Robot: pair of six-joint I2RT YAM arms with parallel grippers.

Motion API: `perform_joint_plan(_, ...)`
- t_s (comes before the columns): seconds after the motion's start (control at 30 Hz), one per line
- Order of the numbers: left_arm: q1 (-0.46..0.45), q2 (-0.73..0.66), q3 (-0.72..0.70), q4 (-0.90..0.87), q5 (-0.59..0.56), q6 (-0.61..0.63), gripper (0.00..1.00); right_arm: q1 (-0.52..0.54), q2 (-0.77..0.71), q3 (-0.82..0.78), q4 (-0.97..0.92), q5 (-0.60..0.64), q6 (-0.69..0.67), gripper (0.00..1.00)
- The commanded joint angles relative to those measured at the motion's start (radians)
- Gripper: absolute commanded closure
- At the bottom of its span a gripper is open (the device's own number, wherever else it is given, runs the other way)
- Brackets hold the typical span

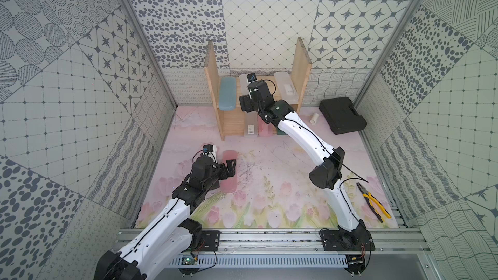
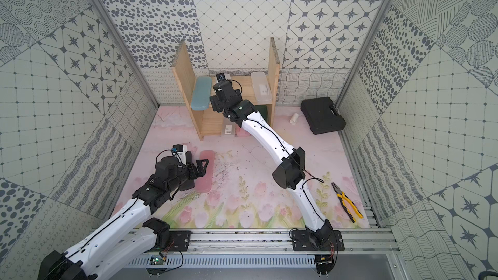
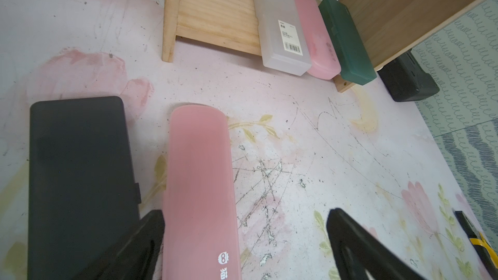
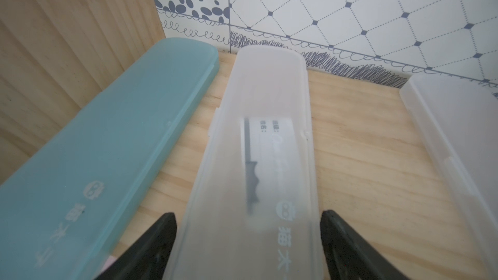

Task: Remove the pencil cases from the shelf
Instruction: Pick up the pencil case from the shelf.

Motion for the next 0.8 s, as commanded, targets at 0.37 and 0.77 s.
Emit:
perform_joint_plan(0.37,0.003,0.004,0.013,0.042,0.005,0.003,0.01,0.003,0.06,0.065,0.026,0.028,-0.023,0.08)
perform_joint_plan(0.77,0.003,0.006,0.013,0.04,0.001,0.003,0.01,0.002,0.057,0.05,0.025,0.021,-0.01,0.19)
